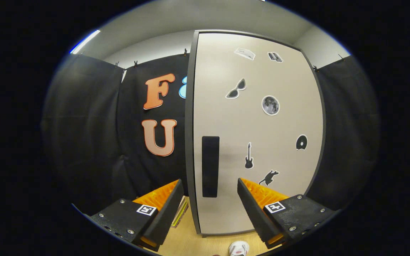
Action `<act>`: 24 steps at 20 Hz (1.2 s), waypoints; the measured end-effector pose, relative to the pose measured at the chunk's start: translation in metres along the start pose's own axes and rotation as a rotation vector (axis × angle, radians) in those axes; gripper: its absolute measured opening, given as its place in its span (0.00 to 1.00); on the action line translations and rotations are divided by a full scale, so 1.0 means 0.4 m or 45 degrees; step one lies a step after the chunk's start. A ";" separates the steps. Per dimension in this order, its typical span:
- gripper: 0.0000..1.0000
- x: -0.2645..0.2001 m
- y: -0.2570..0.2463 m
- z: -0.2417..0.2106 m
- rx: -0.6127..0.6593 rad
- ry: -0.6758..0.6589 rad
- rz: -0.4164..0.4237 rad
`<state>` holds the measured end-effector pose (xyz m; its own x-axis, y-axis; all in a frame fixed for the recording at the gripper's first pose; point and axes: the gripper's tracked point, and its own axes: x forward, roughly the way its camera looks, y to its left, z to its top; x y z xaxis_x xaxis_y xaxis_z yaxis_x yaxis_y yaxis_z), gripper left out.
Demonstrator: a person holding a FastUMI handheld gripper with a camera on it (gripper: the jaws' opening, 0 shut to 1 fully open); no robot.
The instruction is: Open the shoe cabinet door, grab the shoes and put them into the shoe cabinet, then close the shoe cabinet door.
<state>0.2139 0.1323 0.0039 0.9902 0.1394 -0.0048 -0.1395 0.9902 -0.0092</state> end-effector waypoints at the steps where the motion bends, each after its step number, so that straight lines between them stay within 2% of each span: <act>1: 0.95 0.022 -0.001 -0.001 -0.006 -0.001 -0.006; 8: 0.93 0.140 -0.006 -0.022 -0.003 0.029 -0.032; 10: 0.85 0.153 -0.008 -0.024 -0.002 0.027 -0.044; 11: 0.73 0.156 -0.010 -0.026 -0.002 0.032 -0.049; 12: 0.66 0.160 -0.014 -0.029 -0.007 0.031 -0.057; 13: 0.50 0.157 -0.006 -0.030 0.005 0.030 -0.040; 15: 0.36 0.153 -0.002 -0.032 0.037 0.028 -0.044; 20: 0.30 0.108 0.002 -0.029 0.040 0.048 0.005; 24: 0.22 0.009 -0.017 -0.027 0.073 0.011 0.019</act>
<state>0.2183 0.1258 -0.0069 0.9879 0.1545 -0.0132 -0.1537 0.9869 0.0484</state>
